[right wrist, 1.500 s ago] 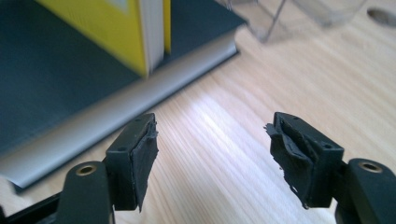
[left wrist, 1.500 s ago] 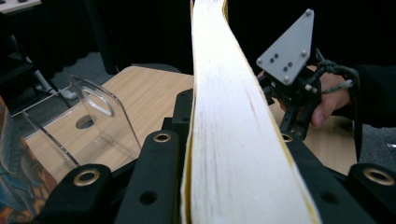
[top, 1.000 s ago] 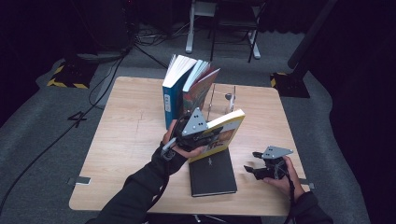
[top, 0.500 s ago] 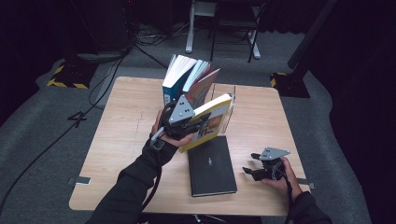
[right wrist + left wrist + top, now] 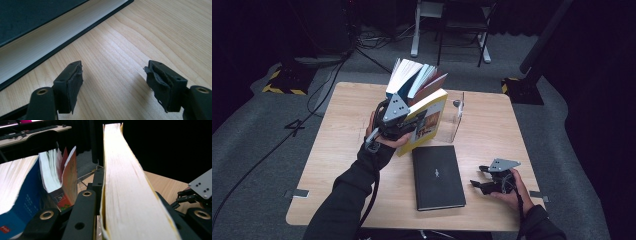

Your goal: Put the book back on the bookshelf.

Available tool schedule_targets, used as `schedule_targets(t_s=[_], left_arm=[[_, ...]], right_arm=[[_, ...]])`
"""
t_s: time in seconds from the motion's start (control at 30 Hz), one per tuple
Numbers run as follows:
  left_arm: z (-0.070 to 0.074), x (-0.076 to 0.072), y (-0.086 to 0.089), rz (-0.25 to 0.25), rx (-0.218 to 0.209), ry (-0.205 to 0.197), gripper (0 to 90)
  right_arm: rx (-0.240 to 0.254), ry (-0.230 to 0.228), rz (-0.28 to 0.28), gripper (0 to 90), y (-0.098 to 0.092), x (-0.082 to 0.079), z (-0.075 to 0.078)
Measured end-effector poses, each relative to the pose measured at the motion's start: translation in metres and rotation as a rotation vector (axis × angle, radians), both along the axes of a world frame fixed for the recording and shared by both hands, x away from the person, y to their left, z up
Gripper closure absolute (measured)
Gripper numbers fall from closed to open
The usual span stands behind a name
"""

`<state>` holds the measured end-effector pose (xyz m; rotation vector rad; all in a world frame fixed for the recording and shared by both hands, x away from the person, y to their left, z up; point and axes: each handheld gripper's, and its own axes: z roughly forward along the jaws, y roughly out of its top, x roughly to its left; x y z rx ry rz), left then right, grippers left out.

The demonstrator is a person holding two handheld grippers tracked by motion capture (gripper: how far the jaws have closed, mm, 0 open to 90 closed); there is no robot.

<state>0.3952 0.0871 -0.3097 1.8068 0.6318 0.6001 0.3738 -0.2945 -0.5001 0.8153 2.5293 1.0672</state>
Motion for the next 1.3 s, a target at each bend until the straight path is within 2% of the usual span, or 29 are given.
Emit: schedule_targets(t_s=[0.13, 0.33, 0.4, 0.5, 0.53, 0.73, 1.0, 1.13, 1.3], left_arm=[[0.0, 0.007, -0.001, 0.037, 0.006, 0.0, 75.0], [-0.002, 0.018, -0.007, 0.085, 0.044, 0.002, 75.0], [-0.002, 0.023, -0.01, 0.101, 0.046, 0.014, 75.0], [-0.004, 0.028, -0.017, 0.115, 0.051, 0.016, 74.9], [-0.004, 0.031, -0.021, 0.126, 0.063, 0.014, 74.9], [-0.008, 0.044, -0.038, 0.194, 0.061, 0.033, 74.8], [-0.012, 0.057, -0.06, 0.243, 0.093, 0.038, 74.8], [-0.014, 0.064, -0.078, 0.241, 0.154, 0.034, 74.9], [-0.013, 0.069, -0.088, 0.25, 0.198, 0.037, 74.8]], right_arm=[[0.007, 0.006, 0.0, 29.5, -0.001, 0.001, 0.0], [0.01, 0.008, 0.0, 29.6, -0.001, 0.001, -0.001], [0.009, 0.007, 0.0, 29.6, -0.001, 0.001, -0.001], [0.01, 0.007, 0.001, 29.5, 0.0, 0.001, -0.001], [0.01, 0.008, 0.001, 29.5, 0.0, 0.001, -0.001], [0.009, 0.008, -0.001, 29.6, 0.0, 0.0, -0.001], [0.01, 0.008, 0.003, 29.6, 0.0, 0.0, -0.001], [0.006, 0.004, 0.004, 29.6, 0.001, 0.0, -0.001], [0.005, 0.0, 0.008, 29.7, 0.001, 0.0, 0.0]])
